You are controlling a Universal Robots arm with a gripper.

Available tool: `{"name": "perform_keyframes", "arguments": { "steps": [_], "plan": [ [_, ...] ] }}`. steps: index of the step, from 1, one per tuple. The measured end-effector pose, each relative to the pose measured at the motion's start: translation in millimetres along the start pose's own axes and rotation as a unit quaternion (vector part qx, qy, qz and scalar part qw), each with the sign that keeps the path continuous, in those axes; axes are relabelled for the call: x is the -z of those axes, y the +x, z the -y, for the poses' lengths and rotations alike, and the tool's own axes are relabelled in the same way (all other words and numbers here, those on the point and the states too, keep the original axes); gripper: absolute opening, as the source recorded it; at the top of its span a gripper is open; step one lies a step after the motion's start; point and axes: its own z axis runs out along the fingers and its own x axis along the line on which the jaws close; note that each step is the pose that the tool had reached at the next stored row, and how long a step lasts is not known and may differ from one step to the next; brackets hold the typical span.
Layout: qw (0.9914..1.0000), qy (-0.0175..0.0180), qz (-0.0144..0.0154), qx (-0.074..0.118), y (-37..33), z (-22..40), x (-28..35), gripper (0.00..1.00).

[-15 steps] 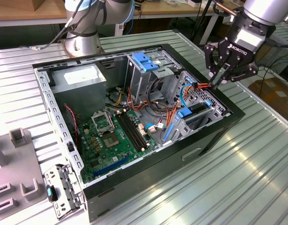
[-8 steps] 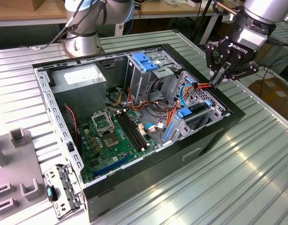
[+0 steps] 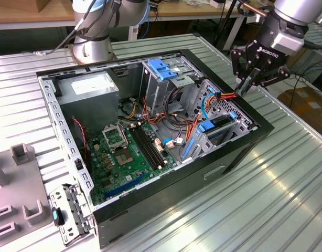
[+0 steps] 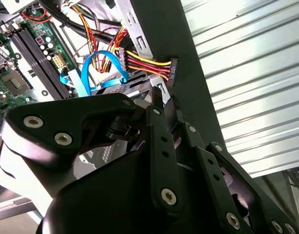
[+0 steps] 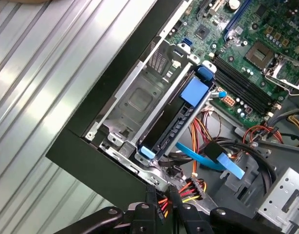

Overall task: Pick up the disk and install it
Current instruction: 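Insert the first disk wire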

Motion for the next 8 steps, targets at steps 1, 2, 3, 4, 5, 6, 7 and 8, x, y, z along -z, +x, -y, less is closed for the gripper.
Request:
{"name": "perform_keyframes", "arguments": {
  "steps": [1,2,3,4,5,6,7,8],
  "plan": [
    [1.00000,0.0004,-0.0007,0.002,-0.3,1.5,-0.3,0.24],
    [0.99999,0.0007,-0.0012,0.004,-0.8,2.6,-0.4,0.24],
    [0.99998,0.0011,-0.0019,0.006,-1.5,3.9,-0.8,0.24],
    [0.99993,0.0018,-0.0027,0.011,-2.2,5.1,-1.8,0.24],
    [0.99984,0.0024,-0.0032,0.018,-2.2,5.5,-2.8,0.24],
    [0.99976,0.0026,-0.0036,0.022,-2.3,5.8,-3.4,0.24],
    [0.99962,0.0028,-0.0041,0.027,-2.3,6.1,-4.1,0.24],
    [0.99926,0.0031,-0.0047,0.038,-2.3,6.3,-5.2,0.31]
  ]
}}
